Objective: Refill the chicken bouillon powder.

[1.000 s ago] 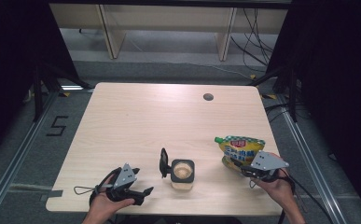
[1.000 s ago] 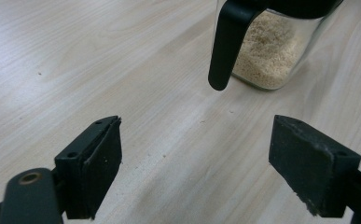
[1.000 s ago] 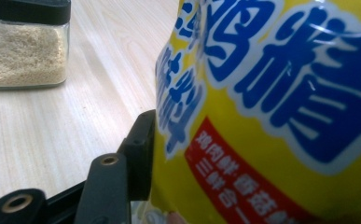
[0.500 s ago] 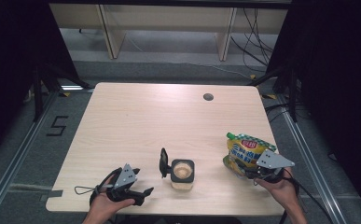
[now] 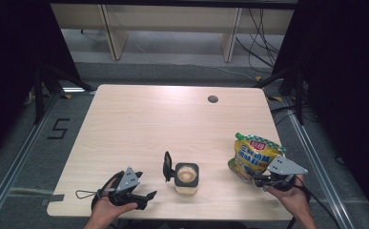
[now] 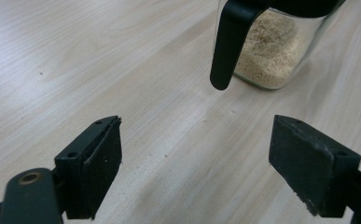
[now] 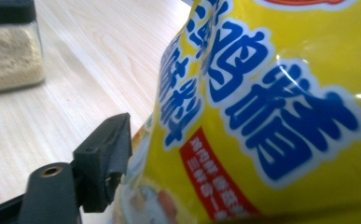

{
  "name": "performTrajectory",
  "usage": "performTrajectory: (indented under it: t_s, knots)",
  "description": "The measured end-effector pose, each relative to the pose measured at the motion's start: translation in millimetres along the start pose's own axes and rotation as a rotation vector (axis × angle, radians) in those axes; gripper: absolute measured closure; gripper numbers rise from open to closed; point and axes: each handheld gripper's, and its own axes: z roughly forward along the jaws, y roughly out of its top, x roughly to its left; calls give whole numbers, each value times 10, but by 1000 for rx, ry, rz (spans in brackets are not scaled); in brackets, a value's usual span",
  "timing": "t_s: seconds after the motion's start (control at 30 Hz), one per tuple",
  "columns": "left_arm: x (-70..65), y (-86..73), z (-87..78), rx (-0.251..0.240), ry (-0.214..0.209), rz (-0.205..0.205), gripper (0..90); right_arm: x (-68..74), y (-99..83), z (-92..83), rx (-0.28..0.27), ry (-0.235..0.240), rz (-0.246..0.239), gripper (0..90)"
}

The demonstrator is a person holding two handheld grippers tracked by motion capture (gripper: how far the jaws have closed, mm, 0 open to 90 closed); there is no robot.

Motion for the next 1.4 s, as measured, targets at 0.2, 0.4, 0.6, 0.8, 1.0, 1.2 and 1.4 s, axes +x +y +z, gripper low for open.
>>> performTrajectory:
  t_s: [0.2, 0.4, 0.6, 0.8, 1.0, 1.2, 1.4]
  knots:
    - [-10, -5, 8, 5, -5, -20, 168, 82, 1, -64, 33, 6, 28, 201]
    - [-3, -6, 4, -8, -6, -8, 168, 102, 4, -120, 46, -3, 43, 198]
    - [-19, -4, 16, 1, -4, -29, 168, 192, 2, -215, 97, -44, 66, 223]
    - [4, -5, 4, 2, 2, -20, 168, 285, 0, -301, 129, -58, 91, 224]
    - [-7, -9, 12, -12, 7, -50, 168, 335, -8, -374, 147, -79, 120, 222]
    - [20, -6, -2, -11, 11, -37, 168, 388, -45, -451, 183, -102, 148, 219]
    - [19, -5, -8, -15, 16, -48, 168, 466, -76, -502, 216, -93, 166, 222]
